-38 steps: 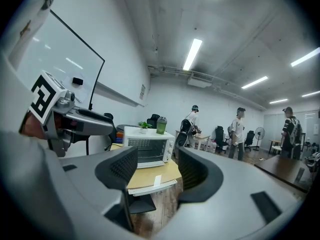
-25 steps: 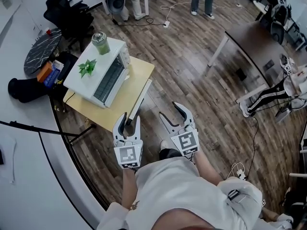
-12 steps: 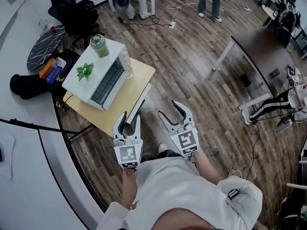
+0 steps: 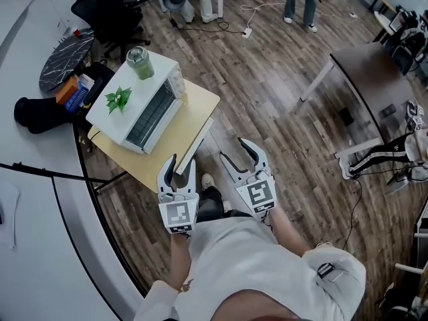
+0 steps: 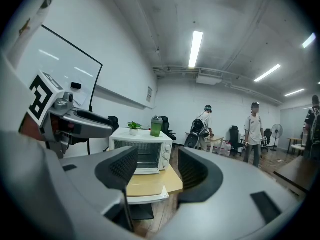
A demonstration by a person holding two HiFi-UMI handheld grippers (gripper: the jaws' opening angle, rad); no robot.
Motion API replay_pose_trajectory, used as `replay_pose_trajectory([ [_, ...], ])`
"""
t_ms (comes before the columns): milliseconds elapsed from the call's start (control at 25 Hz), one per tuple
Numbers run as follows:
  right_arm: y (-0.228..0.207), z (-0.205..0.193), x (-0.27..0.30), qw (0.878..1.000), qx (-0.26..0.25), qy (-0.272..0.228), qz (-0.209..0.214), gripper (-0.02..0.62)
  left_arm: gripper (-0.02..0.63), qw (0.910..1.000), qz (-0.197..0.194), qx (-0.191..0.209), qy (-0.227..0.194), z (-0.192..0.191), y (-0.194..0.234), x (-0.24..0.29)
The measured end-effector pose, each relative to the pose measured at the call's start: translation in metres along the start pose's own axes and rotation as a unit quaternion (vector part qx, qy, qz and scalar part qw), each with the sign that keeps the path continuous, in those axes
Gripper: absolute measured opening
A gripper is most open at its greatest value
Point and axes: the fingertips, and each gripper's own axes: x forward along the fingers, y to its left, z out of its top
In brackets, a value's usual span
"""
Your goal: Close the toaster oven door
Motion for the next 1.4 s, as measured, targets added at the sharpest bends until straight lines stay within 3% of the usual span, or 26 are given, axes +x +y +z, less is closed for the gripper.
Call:
replay_pose_trajectory([
  [880, -0.039, -0.009, 0.123, 1.0, -0.009, 0.026, 0.007, 0.253, 0.193, 0.9995, -0.023, -0.02, 0.011, -0.022, 0.066, 0.109],
  [1400, -0.046, -0.032, 0.19, 0.997, -0.026, 0.066, 0.019, 0.25, 0.192, 0.9976, -0.037, -0.046, 0.037, -0.061, 0.106, 0.156],
])
